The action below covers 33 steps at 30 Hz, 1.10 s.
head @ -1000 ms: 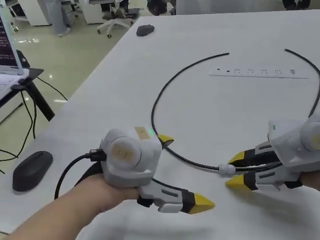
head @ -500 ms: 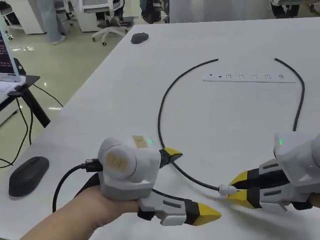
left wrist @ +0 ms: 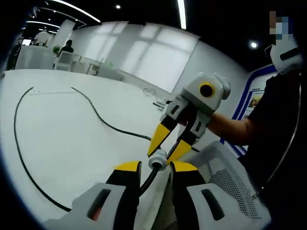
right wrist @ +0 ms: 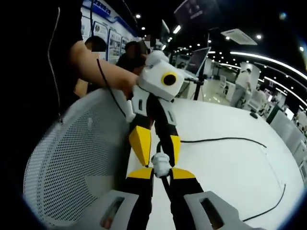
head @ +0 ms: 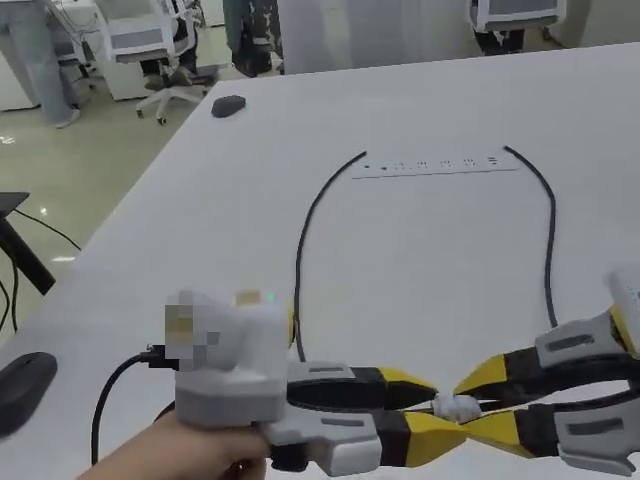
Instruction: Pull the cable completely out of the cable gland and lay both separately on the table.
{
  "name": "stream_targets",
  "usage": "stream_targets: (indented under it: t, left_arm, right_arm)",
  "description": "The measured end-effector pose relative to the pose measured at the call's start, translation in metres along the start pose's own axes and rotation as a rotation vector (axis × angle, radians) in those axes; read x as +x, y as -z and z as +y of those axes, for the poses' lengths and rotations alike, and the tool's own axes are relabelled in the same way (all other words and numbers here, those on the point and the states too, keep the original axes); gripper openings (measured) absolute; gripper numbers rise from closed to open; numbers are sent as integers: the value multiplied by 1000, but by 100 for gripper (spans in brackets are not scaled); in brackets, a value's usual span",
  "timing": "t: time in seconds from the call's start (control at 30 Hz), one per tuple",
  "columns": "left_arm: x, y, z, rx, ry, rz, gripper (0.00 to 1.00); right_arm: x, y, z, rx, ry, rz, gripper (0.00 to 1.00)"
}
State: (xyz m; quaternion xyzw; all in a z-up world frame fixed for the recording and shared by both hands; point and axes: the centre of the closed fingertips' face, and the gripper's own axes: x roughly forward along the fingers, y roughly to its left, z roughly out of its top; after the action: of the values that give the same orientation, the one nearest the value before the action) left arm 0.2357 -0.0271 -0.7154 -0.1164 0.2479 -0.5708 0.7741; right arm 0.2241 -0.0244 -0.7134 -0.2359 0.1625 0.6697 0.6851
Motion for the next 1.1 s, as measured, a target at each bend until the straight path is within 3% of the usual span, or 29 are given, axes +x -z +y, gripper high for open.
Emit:
stream_targets:
  t: [0.1, 0.33, 0.43, 0.47, 0.5, 0.6, 0.73, 0.77, 0.97, 1.07, 1.1]
  left_arm:
    - [0, 1, -7, -7, 29, 5, 16]
    - [0, 5, -20, 64, 117, 45, 15]
    - [1, 4, -25, 111, 147, 49, 14]
    - [1, 3, -28, 126, 166, 52, 14]
    - [2, 0, -29, 154, 168, 44, 14]
    - [4, -13, -31, 240, 161, 15, 14]
    - [5, -16, -30, 294, 158, 32, 14]
    - [5, -15, -30, 303, 160, 37, 14]
    - [5, -17, -28, 325, 161, 30, 14]
    - [5, -18, -25, 305, 149, 22, 14]
    - [4, -20, -25, 257, 151, 12, 14]
  right_arm:
    - [-2, -1, 2, -7, 3, -9, 7]
    - [-3, -3, 13, -20, -42, -12, 7]
    - [-6, -5, 17, 67, -103, -32, 8]
    - [-8, -7, 20, 179, -156, -53, 8]
    - [-10, -8, 18, 237, -171, -69, 9]
    - [-17, -10, 11, 337, -218, -114, 9]
    - [-19, -13, 9, 394, -254, -137, 9]
    - [-19, -14, 10, 441, -271, -144, 9]
    - [-19, -15, 6, 490, -283, -167, 8]
    - [-19, -17, 5, 421, -251, -177, 7]
    - [-19, -18, 4, 390, -234, -181, 7]
